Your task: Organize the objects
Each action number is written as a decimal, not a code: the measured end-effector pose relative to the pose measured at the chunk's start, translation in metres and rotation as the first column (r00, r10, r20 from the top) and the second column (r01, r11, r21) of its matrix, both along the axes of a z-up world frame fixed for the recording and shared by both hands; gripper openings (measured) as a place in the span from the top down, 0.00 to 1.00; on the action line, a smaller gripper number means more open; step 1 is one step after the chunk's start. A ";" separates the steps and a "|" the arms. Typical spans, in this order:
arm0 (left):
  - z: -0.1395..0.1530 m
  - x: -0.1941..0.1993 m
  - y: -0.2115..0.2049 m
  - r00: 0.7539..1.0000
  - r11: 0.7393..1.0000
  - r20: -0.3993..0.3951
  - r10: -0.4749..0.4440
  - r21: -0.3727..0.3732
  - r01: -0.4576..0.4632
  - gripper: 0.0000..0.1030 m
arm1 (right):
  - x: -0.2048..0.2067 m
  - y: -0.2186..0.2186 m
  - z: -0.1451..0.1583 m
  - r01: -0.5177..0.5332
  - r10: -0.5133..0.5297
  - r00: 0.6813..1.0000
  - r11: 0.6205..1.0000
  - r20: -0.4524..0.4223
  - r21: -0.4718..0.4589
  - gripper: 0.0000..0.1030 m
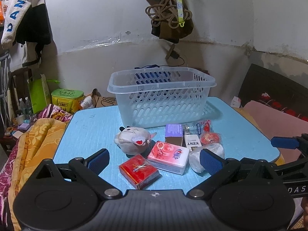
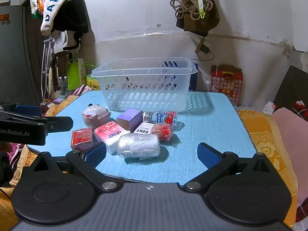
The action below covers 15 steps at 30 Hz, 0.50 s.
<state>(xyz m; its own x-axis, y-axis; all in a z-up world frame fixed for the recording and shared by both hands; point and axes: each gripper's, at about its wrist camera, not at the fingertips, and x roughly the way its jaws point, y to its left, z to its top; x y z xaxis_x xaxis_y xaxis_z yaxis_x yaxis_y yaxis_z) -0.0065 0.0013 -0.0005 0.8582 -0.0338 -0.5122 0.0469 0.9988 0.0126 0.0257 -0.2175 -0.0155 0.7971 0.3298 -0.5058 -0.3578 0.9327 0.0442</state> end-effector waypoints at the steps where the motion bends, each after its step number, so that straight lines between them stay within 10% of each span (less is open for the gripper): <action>1: 0.000 0.000 0.000 1.000 1.000 -0.001 0.000 0.002 0.000 0.01 | 0.000 0.000 0.000 -0.001 0.001 1.000 1.000 0.000 0.001 0.00; 15: -0.001 0.001 0.003 1.000 1.000 0.008 0.012 -0.005 -0.012 0.01 | 0.001 -0.002 -0.001 -0.004 0.004 1.000 1.000 -0.004 0.004 0.00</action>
<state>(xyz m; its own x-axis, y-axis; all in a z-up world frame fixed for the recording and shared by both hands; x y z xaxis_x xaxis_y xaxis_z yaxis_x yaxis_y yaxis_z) -0.0055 0.0047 -0.0013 0.8628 -0.0260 -0.5049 0.0349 0.9994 0.0081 0.0270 -0.2192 -0.0164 0.7935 0.3354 -0.5079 -0.3616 0.9310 0.0499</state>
